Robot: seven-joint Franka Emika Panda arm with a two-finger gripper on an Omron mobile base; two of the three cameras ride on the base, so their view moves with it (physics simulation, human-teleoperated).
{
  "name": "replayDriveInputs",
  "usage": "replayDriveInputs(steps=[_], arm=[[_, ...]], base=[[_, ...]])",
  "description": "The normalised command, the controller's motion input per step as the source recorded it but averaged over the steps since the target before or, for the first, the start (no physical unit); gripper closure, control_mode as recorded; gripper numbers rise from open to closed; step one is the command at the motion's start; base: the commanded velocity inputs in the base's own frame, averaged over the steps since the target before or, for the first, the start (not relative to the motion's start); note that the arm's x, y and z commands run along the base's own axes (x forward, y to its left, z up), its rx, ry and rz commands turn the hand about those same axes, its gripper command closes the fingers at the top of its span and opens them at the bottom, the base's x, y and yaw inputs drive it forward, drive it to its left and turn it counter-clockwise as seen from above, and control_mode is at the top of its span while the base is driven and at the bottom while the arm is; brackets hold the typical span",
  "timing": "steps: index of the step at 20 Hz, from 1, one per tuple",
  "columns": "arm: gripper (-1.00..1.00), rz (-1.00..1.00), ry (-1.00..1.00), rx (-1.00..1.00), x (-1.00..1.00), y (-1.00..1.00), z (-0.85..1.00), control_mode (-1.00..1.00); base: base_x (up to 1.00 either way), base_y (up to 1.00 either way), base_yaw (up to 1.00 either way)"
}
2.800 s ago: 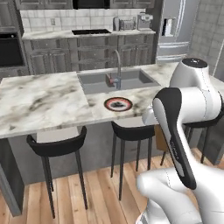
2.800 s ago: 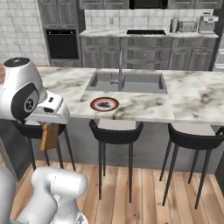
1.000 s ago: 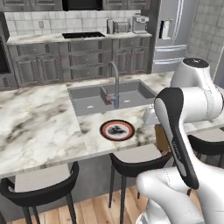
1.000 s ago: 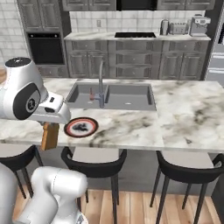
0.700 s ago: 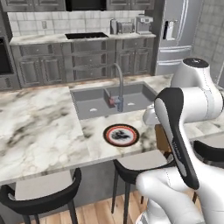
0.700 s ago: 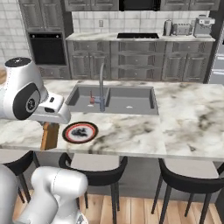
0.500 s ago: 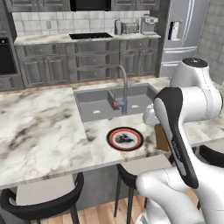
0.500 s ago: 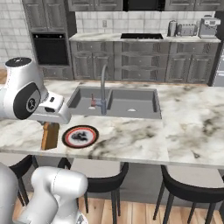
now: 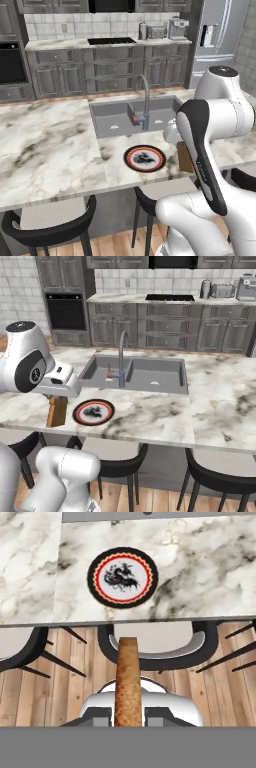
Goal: Start the toaster. Once the lever pops up, take the bread to the plate on the dining counter.
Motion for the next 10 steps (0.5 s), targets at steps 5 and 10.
replayDriveInputs(steps=[5,10], arm=[[1.00,0.14,-0.02,0.02,0.57,-0.28,-0.29,-1.00],[1.00,0.23,-0.02,0.06,0.63,-0.37,-0.41,-1.00]], base=[[0.00,0.00,0.00],[0.00,0.00,0.00]])
